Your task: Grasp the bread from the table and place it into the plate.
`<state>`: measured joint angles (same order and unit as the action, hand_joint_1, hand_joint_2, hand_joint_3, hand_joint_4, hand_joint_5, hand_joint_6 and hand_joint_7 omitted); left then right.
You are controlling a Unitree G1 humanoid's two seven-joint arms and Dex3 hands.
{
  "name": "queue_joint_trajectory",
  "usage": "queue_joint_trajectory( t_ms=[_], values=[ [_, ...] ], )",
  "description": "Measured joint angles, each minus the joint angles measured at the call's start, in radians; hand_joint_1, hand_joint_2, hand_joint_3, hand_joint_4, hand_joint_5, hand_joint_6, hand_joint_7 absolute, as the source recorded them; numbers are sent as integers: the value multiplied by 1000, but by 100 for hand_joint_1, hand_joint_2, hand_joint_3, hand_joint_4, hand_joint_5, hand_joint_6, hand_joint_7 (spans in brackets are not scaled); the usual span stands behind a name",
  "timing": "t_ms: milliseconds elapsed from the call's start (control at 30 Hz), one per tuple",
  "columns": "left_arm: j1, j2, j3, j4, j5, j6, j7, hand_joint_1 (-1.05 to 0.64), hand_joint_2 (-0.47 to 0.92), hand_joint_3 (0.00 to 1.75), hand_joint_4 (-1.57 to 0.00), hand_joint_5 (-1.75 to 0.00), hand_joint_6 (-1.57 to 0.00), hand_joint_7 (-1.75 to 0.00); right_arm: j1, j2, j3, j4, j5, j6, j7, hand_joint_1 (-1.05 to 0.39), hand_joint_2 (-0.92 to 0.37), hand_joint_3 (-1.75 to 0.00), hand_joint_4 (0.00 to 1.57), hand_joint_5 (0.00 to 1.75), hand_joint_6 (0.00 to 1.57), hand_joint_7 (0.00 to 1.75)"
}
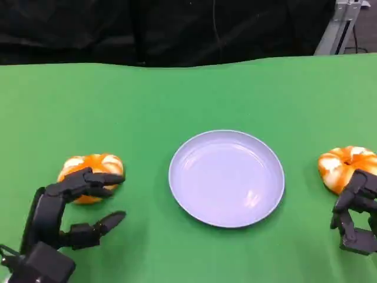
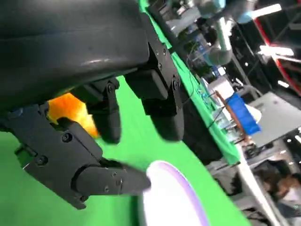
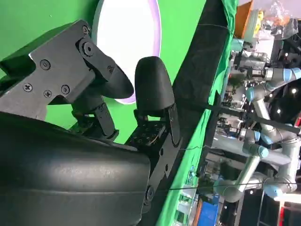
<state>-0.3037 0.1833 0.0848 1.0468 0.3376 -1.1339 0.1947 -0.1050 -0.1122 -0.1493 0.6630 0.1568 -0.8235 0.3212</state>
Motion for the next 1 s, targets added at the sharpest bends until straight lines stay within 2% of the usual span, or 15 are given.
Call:
queue_joint_trajectory(
  t_ms=[133, 200, 333, 500, 567, 633, 767, 1000],
  values=[
    [16, 36, -45, -84, 150, 77, 163, -83, 90, 1, -47, -24, -53, 0, -1, 0, 0, 5, 0, -1, 2, -7, -44, -133, 89, 168, 84, 148],
    [26, 47, -65, -127, 192, 133, 201, -87, 90, 1, -41, -18, -46, 0, -1, 0, 0, 5, 0, -1, 2, -8, -44, -133, 88, 168, 84, 148],
    [47, 81, -122, -243, 313, 272, 286, -95, 92, 2, -41, -15, -40, 0, -2, 0, 0, 7, 0, -1, 2, -7, -44, -133, 89, 168, 84, 148],
    [40, 156, -204, -362, 488, 486, 375, -100, 92, 3, -42, -12, -36, 0, -7, -1, 0, 15, 0, -1, 1, -6, -44, -134, 88, 169, 83, 149],
    [29, 183, -231, -411, 523, 586, 350, -101, 92, 3, -38, -8, -33, 0, -9, -1, 0, 15, 0, 0, 1, -6, -43, -135, 88, 168, 83, 149],
    [13, 212, -257, -457, 536, 689, 254, -103, 92, 3, -35, -6, -31, 0, -13, -1, 0, 16, 0, 0, 1, -7, -43, -135, 88, 168, 83, 149],
    [-46, 258, -311, -485, 556, 834, 82, -104, 91, 2, -38, -5, -36, -2, -20, 0, 0, 19, 0, 0, -1, -7, -43, -135, 88, 167, 83, 148],
    [-223, 271, -391, -274, 531, 868, 21, -102, 92, 1, -40, -3, -36, -1, -23, 1, 2, 16, -1, 14, -9, -6, -45, -132, 88, 168, 83, 148]
  ],
)
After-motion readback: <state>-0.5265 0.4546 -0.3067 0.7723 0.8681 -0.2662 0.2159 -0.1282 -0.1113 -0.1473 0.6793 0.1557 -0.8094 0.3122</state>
